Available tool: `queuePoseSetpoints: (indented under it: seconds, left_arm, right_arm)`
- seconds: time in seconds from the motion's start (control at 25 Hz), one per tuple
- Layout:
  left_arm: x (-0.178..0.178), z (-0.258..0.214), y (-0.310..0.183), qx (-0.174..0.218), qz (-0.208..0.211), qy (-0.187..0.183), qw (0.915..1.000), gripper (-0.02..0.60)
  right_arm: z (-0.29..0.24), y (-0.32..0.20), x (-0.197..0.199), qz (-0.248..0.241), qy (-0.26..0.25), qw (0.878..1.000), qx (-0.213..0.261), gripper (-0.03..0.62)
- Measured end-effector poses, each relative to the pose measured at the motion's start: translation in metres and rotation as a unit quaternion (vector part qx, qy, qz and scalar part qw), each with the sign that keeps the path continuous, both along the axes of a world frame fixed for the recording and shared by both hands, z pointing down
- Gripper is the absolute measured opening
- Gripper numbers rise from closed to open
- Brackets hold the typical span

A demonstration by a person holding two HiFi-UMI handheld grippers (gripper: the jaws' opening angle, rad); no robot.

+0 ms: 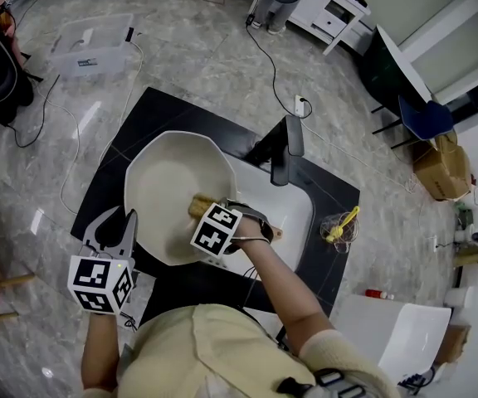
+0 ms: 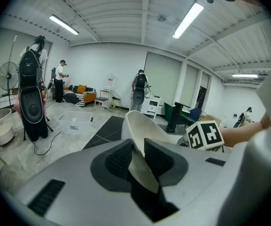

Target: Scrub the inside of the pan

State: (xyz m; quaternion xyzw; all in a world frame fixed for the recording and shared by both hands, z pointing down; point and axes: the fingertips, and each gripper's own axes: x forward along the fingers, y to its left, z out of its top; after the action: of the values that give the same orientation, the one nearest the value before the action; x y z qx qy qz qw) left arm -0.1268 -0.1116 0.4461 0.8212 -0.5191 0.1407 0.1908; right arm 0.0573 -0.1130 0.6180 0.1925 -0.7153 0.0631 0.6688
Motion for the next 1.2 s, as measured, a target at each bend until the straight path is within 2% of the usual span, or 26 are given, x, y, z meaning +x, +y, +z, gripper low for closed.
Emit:
queuePoseSetpoints:
  seconds: [0.36, 0.84, 1.2]
  left_arm:
    - [0.000, 0.001, 0.001, -0.002, -0.003, 0.000, 1.0000, 0.081]
    - [0.000, 0.001, 0.001, -0.003, 0.001, -0.005, 1.0000, 0.081]
    - [0.000, 0.000, 0.002, -0.003, 0.003, -0.009, 1.0000, 0.081]
  right_arm:
    - [-0.007, -0.041, 0.007, -0.007, 0.032, 0.995, 0.093, 0.032]
    - [-0.028, -0.087, -0.002, -0.005, 0.018, 0.981, 0.194, 0.032]
    - [-0.051, -0.113, -0.017, -0.001, -0.019, 0.961, 0.275, 0.032]
